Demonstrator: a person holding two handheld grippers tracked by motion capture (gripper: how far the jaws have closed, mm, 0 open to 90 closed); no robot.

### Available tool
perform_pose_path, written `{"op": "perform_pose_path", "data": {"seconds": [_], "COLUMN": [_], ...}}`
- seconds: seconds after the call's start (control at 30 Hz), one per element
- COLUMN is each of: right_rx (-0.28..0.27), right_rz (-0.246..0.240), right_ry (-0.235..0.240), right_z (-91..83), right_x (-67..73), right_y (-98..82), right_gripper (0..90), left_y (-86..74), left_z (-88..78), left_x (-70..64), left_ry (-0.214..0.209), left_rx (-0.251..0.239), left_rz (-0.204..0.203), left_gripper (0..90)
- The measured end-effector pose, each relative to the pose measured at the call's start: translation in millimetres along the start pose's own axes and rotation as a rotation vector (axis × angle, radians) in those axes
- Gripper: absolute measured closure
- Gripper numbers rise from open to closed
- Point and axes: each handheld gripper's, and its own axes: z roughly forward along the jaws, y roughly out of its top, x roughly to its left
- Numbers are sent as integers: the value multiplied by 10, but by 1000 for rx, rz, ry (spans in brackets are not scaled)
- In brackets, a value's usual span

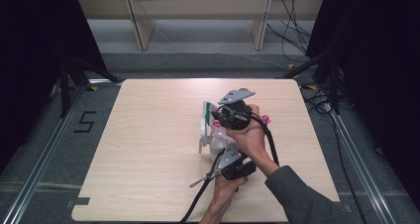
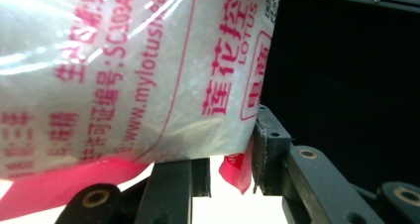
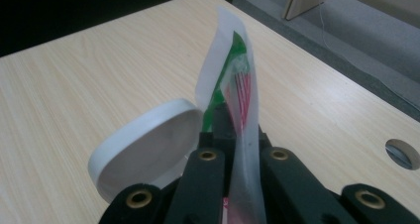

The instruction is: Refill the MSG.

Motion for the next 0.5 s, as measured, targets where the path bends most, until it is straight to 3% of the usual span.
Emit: {"op": "perform_pose_path", "data": {"seconds": [0.07,0.3,0.37,0.5], "right_rx": [-4,14,0,-16], "right_rz": [-13,26,-15,-2], "right_ry": [-2,2,-2,-4], "right_z": [5,-6,-4,6], "right_x": [-6,15,-21,-13], "right_y": [-2,-4,0,-9], "right_gripper": [900,900,900,900], "left_y": [-8,-10,-6,-12], "left_z": [7,8,0,10], "left_x": [-2,-2,-6,-4], "left_ry": [-2,-5,2,-3], "left_rx": [-6,-5,2,-4], "left_rz": [-5,0,5,-2], "left_gripper": [720,720,720,721]}}
